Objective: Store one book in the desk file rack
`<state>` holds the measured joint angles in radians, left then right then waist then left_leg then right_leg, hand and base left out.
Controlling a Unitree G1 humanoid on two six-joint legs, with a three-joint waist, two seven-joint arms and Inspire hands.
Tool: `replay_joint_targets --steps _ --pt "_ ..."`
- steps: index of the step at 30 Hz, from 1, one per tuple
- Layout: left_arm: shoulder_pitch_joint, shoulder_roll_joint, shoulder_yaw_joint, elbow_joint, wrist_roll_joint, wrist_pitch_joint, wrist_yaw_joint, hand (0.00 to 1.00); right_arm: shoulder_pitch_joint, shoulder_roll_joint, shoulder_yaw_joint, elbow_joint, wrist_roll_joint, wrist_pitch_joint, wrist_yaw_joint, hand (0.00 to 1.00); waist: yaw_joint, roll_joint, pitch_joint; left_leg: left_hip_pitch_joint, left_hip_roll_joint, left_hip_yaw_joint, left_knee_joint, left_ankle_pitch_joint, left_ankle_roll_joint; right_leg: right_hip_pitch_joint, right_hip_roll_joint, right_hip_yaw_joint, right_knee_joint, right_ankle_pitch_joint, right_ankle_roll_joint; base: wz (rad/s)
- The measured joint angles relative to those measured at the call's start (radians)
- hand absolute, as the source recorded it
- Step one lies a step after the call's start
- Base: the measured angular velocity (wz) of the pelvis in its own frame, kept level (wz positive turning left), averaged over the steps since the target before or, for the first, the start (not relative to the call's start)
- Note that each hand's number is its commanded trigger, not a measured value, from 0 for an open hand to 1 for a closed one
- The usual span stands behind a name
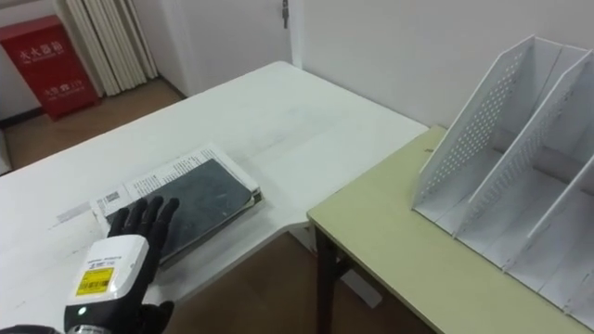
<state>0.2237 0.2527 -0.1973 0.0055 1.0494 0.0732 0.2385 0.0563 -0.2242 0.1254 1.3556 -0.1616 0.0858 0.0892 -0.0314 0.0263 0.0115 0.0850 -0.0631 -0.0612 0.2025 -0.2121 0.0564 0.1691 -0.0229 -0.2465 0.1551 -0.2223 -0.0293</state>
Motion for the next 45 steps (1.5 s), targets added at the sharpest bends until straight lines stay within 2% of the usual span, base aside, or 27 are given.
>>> replay_joint_targets --steps 3,4,7,10,14,16,19,22,30,34,42,45 --pt "-0.017 0.000 0.000 0.000 0.000 0.011 -0.020 0.00 0.000 0.000 0.000 -0.003 -0.006 0.011 0.013 0.00 0.000 0.000 -0.0003 -0.002 0.000 0.003 -0.002 0.004 -0.001 -0.005 0.000 0.003 -0.002 0.000 0.000 0.00" --pt "-0.023 0.000 0.000 -0.001 0.000 0.014 -0.030 0.35 0.000 0.000 -0.001 -0.006 -0.006 0.018 0.018 0.00 -0.001 0.001 -0.0005 -0.002 0.000 0.003 -0.003 0.006 -0.001 -0.006 0.000 0.004 -0.002 0.000 0.000 0.00" --pt "-0.039 0.000 0.000 -0.001 -0.004 0.030 -0.055 1.00 0.002 -0.002 -0.001 -0.018 -0.004 0.030 0.025 0.00 -0.005 0.000 -0.0011 0.000 -0.001 0.004 -0.004 0.013 -0.002 -0.007 0.001 0.010 0.000 0.001 -0.001 0.00" --pt "-0.054 0.000 0.000 0.000 -0.019 0.054 -0.081 1.00 0.002 -0.002 -0.002 -0.029 -0.004 0.044 0.026 0.00 -0.014 0.000 -0.0012 0.000 -0.001 0.004 -0.004 0.017 -0.003 -0.010 0.001 0.012 -0.003 0.001 -0.002 0.00" --pt "-0.054 0.000 0.001 0.011 -0.014 0.060 -0.106 1.00 0.010 -0.002 -0.012 -0.037 -0.006 0.049 0.034 0.00 -0.013 -0.001 -0.0019 0.008 0.001 0.008 -0.003 0.020 -0.004 -0.010 0.003 0.022 0.000 0.002 -0.004 -0.04" --pt "-0.089 0.000 0.017 0.028 -0.014 0.082 -0.095 1.00 0.012 -0.002 -0.014 -0.041 -0.005 0.049 0.040 0.00 -0.019 -0.002 -0.0027 0.006 0.005 0.016 -0.004 0.020 -0.005 -0.011 0.006 0.029 0.000 0.004 -0.007 -0.11" --pt "-0.130 -0.001 0.043 0.061 -0.015 0.099 -0.093 1.00 0.013 -0.002 -0.016 -0.045 -0.005 0.061 0.049 0.00 -0.021 0.003 -0.0092 0.015 0.011 0.033 -0.018 0.020 -0.005 -0.011 0.010 0.050 0.003 0.008 -0.009 -0.20" --pt "-0.155 -0.002 0.056 0.079 -0.014 0.108 -0.094 1.00 0.013 -0.002 -0.018 -0.046 -0.005 0.070 0.055 0.00 -0.027 0.006 -0.0133 0.021 0.013 0.045 -0.017 0.020 -0.005 -0.009 0.010 0.053 0.005 0.010 -0.010 -0.10" --pt "-0.205 -0.005 0.063 0.128 -0.009 0.115 -0.089 1.00 0.014 -0.003 -0.018 -0.076 -0.007 0.079 0.043 0.00 -0.035 0.006 -0.0132 0.031 0.014 0.060 -0.019 0.020 -0.005 -0.004 0.008 0.057 0.012 0.010 -0.010 -0.04" --pt "-0.206 -0.012 0.070 0.133 -0.009 0.123 -0.089 1.00 0.013 -0.003 -0.022 -0.077 -0.004 0.079 0.036 0.00 -0.045 0.006 -0.0131 0.031 0.014 0.060 -0.019 0.020 -0.005 -0.007 0.008 0.057 0.013 0.007 -0.010 0.00" --pt "-0.205 -0.017 0.078 0.137 -0.039 0.107 -0.068 1.00 0.003 -0.007 -0.034 -0.077 0.052 0.074 -0.005 0.00 -0.042 0.006 -0.0124 0.031 0.014 0.060 -0.019 0.020 -0.005 -0.009 0.008 0.057 0.011 0.007 -0.010 0.00" --pt "-0.206 -0.017 0.085 0.131 -0.049 0.095 -0.069 1.00 0.000 -0.007 -0.034 -0.084 0.104 0.050 -0.013 0.00 -0.040 0.004 -0.0118 0.031 0.014 0.060 -0.018 0.020 -0.005 -0.009 0.007 0.054 0.008 0.007 -0.010 0.03"
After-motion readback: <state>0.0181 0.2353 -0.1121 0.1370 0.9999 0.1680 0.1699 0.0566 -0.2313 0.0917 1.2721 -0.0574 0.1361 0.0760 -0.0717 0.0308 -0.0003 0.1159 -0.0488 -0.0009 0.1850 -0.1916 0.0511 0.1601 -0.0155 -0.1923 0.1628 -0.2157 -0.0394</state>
